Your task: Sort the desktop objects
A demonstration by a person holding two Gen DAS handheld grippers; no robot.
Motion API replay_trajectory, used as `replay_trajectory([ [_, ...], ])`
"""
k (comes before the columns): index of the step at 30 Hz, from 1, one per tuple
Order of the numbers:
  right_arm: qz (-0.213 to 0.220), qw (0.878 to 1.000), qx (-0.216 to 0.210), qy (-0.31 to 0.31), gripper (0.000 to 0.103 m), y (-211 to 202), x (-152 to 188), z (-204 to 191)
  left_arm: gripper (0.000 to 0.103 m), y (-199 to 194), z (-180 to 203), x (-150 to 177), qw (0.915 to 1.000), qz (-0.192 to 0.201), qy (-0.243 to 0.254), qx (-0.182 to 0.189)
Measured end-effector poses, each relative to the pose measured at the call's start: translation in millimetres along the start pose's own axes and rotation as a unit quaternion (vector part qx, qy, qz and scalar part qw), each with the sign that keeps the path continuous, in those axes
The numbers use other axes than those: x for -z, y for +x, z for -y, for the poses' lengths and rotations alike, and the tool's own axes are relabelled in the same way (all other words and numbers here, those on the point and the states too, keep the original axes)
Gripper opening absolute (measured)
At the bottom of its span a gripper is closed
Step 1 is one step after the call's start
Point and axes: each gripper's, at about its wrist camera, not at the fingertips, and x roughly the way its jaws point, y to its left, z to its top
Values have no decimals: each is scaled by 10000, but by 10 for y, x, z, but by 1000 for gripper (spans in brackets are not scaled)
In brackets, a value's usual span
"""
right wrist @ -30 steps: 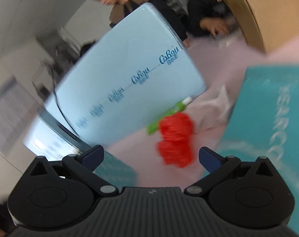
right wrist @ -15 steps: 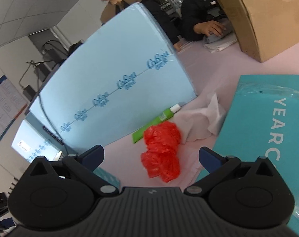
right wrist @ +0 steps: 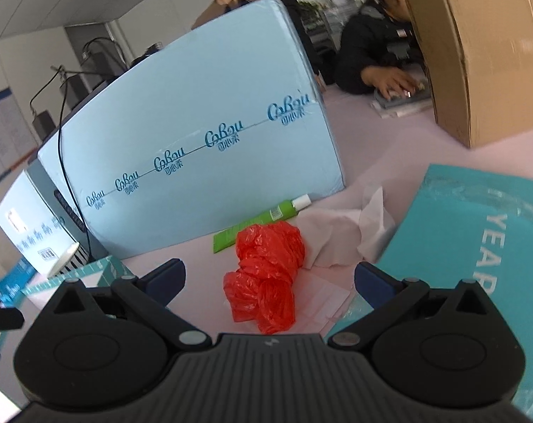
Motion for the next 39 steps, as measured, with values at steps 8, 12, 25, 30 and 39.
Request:
replay_trajectory([
  [8, 258, 9989, 211, -318, 103, -5, 35, 7, 97, -96, -43, 66, 9991, 374, -142, 124],
  [12, 278, 9988, 264, -291, 103, 3, 41, 29, 97, -46, -79, 56, 9992, 282, -268, 24],
  [25, 203, 9948, 475, -875, 103, 60, 87, -90, 97, 116, -16, 93, 9996, 70, 31, -256],
  [30, 72, 9952, 369, -900, 103, 147, 107, -108, 97, 159, -28, 73, 9996, 66, -4, -260],
  [39, -278, 9954, -100, -909, 103, 297, 169, -168, 97, 281, -79, 59, 9990, -85, -126, -425],
])
